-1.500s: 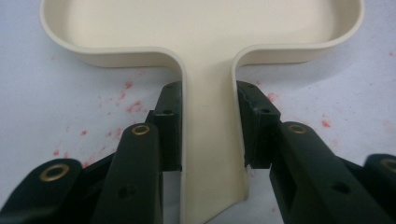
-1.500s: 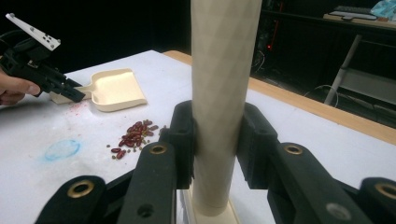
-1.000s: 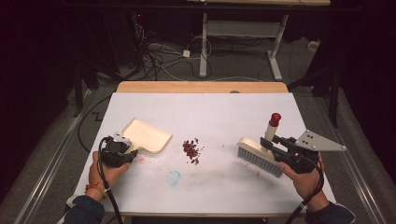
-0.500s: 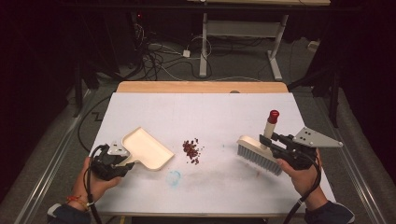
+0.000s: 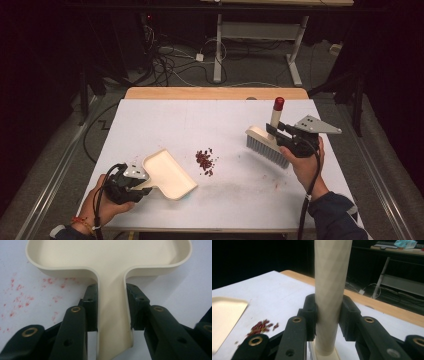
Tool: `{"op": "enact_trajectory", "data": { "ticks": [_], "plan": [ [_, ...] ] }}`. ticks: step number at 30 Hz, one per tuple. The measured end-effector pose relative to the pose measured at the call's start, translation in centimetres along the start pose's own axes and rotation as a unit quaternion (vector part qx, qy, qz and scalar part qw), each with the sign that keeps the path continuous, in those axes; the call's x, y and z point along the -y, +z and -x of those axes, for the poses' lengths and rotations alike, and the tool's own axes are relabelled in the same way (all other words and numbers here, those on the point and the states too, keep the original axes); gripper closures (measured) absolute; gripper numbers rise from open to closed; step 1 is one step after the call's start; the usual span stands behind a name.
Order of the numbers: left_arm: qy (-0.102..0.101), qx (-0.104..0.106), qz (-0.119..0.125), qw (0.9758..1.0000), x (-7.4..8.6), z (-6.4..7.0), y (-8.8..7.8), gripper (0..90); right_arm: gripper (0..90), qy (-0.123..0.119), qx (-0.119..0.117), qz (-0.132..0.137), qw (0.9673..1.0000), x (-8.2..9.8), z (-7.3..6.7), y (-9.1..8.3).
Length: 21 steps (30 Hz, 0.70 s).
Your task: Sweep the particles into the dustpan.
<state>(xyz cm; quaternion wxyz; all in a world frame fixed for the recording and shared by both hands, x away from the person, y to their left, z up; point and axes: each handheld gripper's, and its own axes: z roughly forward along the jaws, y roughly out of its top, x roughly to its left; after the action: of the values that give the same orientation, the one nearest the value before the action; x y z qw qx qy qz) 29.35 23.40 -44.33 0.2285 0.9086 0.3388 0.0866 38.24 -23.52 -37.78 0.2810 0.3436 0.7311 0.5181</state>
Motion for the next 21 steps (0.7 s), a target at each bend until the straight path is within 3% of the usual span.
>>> {"op": "enact_trajectory", "data": {
  "ticks": [4,8,11,21],
  "plan": [
    [0.012,0.002,-0.008,0.9999,-0.5,0.6,0.5,64.2,70.7,0.018,-0.001,0.01,0.9998,-0.6,-0.5,2.1],
    [0.017,0.005,-0.008,0.9998,-0.9,1.0,0.8,64.2,70.8,-0.002,0.004,0.015,0.9999,-1.3,-2.2,4.2],
    [0.018,0.005,-0.009,0.9998,-1.0,1.2,1.0,64.2,70.8,0.016,-0.01,0.022,0.9996,-1.4,-3.0,5.8],
    [0.021,0.007,-0.015,0.9996,-1.4,1.6,1.7,64.2,70.8,0.014,-0.022,0.012,0.9996,-0.8,-6.1,10.4]
  ]
}}
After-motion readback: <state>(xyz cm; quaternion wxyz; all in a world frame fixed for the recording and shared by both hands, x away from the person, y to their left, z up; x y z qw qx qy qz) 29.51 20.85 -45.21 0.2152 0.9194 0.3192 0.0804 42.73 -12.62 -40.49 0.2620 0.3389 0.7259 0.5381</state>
